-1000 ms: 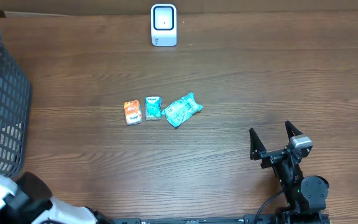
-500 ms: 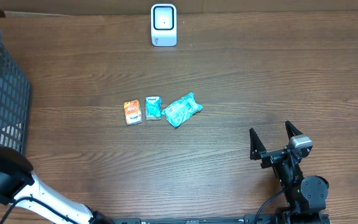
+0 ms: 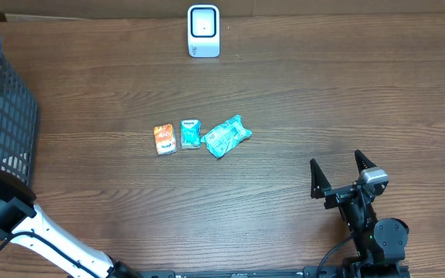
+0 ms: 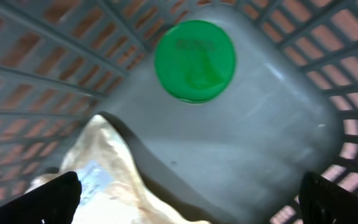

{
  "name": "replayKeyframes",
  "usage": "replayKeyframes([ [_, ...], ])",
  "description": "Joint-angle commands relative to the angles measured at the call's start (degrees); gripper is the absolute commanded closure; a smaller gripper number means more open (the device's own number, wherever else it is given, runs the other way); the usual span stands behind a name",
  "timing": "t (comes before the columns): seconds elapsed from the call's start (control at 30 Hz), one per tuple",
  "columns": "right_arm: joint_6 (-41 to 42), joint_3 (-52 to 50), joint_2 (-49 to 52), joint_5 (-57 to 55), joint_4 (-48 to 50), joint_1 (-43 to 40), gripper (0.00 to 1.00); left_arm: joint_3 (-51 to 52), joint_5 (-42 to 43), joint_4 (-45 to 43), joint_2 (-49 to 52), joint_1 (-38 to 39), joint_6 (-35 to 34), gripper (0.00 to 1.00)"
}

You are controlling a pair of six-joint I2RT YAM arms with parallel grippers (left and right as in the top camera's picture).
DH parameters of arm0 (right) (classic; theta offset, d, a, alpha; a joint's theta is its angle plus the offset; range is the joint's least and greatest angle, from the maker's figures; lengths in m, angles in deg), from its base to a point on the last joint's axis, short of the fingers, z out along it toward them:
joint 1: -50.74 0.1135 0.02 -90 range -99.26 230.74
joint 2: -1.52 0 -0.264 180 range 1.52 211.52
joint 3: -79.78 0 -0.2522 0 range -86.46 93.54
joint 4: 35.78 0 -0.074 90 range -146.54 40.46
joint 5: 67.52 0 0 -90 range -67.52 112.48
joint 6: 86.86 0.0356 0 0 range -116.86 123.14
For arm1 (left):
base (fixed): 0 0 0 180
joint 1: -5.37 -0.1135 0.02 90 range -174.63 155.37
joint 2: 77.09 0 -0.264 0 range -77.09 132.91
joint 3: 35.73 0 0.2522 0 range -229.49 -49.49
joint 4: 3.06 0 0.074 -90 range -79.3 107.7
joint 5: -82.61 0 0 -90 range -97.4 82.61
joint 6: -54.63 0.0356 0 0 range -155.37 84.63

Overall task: Scan the item barcode
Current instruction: 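Reach the left gripper into the basket and grasp the green-capped bottle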

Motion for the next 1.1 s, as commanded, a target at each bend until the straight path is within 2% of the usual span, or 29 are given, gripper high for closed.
replayKeyframes([
  [0.0, 0.24, -0.59, -0.42, 0.31, 0.22, 0.11, 0.00, -0.33, -5.03, -1.16, 1.95, 0.07, 2.78, 0.00],
  [0.13, 0.22, -0.59, -0.42, 0.31, 0.22, 0.11, 0.00, 1.51, -5.11, -5.33, 2.14, 0.11, 6.69, 0.00],
  [0.47, 0.24, -0.59, -0.42, 0.28, 0.20, 0.11, 0.00, 8.94, -2.69, -17.33, 2.14, 0.11, 10.51, 0.00],
  [0.77, 0.24, -0.59, -0.42, 0.31, 0.22, 0.11, 0.00, 18.36, 4.44, -30.53, 2.14, 0.09, 10.47, 0.01],
  [1.07, 0.24, -0.59, -0.42, 0.31, 0.22, 0.11, 0.00, 23.10, 4.37, -36.46, 2.16, 0.07, 10.45, 0.00],
])
